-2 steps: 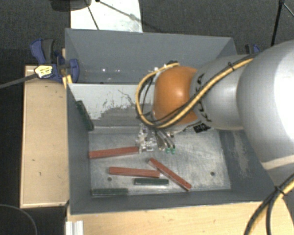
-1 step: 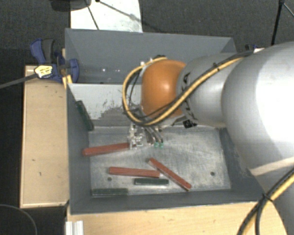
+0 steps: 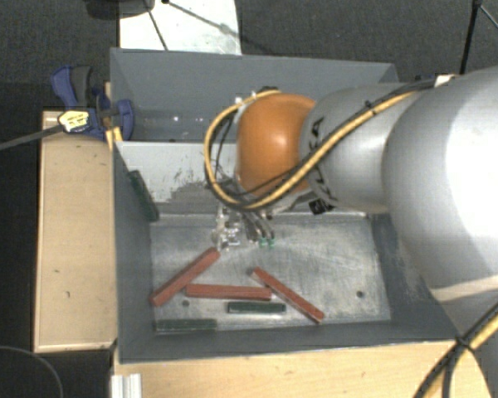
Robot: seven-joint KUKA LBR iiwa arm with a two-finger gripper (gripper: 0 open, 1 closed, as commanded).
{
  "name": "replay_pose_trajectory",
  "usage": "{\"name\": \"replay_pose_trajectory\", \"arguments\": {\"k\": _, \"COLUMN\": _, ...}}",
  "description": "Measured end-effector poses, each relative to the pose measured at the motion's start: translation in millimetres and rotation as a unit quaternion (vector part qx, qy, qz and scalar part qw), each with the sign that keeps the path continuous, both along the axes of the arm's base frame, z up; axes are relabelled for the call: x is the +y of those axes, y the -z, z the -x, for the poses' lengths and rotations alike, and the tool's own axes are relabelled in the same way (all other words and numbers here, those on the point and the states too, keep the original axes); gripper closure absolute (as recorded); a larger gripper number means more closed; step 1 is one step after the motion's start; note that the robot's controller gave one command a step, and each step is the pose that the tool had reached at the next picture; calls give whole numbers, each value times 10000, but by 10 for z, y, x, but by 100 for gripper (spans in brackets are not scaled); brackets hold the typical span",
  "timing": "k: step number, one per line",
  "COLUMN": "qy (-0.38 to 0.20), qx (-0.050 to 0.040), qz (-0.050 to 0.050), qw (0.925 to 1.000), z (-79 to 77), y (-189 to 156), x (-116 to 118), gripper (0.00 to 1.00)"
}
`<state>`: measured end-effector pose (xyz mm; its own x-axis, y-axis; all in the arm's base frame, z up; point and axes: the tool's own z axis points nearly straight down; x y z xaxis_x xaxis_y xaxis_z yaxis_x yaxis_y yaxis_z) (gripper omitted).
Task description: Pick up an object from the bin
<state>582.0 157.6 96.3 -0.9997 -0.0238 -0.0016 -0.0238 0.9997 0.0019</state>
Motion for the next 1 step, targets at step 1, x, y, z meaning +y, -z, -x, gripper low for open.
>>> {"name": "replay_pose_trajectory", "arguments": {"k": 1, "qy": -185, "qx": -16, "qz": 1, "qw": 9998, "z": 127, "y": 237, "x": -5, "gripper": 0}}
